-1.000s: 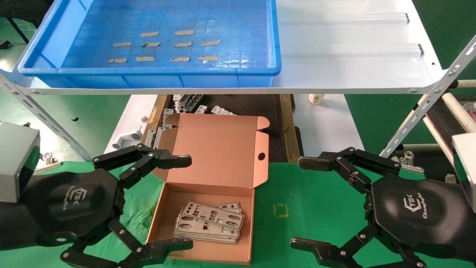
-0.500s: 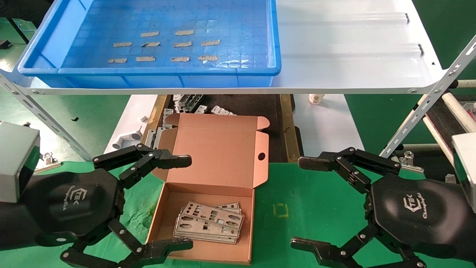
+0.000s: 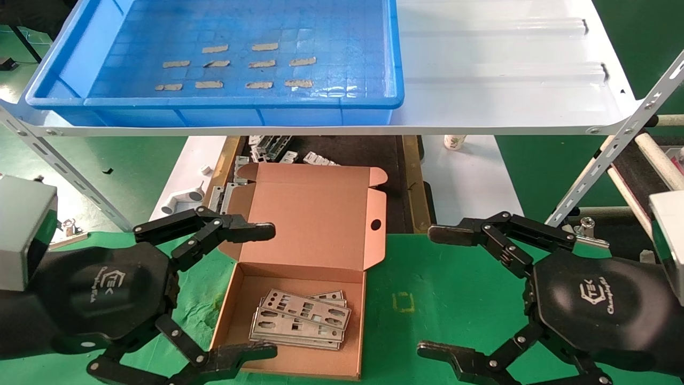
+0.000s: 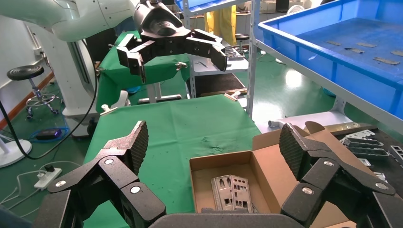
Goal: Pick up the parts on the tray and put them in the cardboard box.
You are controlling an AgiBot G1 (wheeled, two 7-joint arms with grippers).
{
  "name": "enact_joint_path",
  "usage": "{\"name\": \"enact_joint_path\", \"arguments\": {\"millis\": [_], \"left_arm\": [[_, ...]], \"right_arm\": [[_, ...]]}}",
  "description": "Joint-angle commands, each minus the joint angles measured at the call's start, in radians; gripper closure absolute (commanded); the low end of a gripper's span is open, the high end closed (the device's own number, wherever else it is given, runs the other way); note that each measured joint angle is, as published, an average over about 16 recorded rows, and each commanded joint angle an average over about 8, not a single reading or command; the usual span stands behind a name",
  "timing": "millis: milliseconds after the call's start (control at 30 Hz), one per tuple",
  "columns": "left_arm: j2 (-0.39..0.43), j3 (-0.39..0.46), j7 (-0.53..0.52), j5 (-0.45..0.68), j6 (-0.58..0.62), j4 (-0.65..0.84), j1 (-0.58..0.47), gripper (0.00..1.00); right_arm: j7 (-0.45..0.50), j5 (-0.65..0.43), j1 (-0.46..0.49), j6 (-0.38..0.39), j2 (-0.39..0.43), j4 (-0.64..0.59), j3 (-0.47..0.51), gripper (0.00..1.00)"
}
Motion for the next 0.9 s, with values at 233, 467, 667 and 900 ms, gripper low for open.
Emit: {"name": "enact_joint_path", "arguments": {"millis": [233, 467, 667, 900], "left_arm": [[0.0, 0.0, 0.0, 0.0, 0.0, 0.0, 0.0, 0.0], [0.0, 0.0, 0.0, 0.0, 0.0, 0.0, 0.0, 0.0], [0.0, 0.0, 0.0, 0.0, 0.0, 0.0, 0.0, 0.0], [0.0, 0.0, 0.0, 0.0, 0.0, 0.0, 0.0, 0.0]], "right_arm": [[0.0, 0.0, 0.0, 0.0, 0.0, 0.0, 0.0, 0.0], [0.0, 0.0, 0.0, 0.0, 0.0, 0.0, 0.0, 0.0], [0.0, 0.0, 0.0, 0.0, 0.0, 0.0, 0.0, 0.0], [0.0, 0.0, 0.0, 0.0, 0.0, 0.0, 0.0, 0.0]]}}
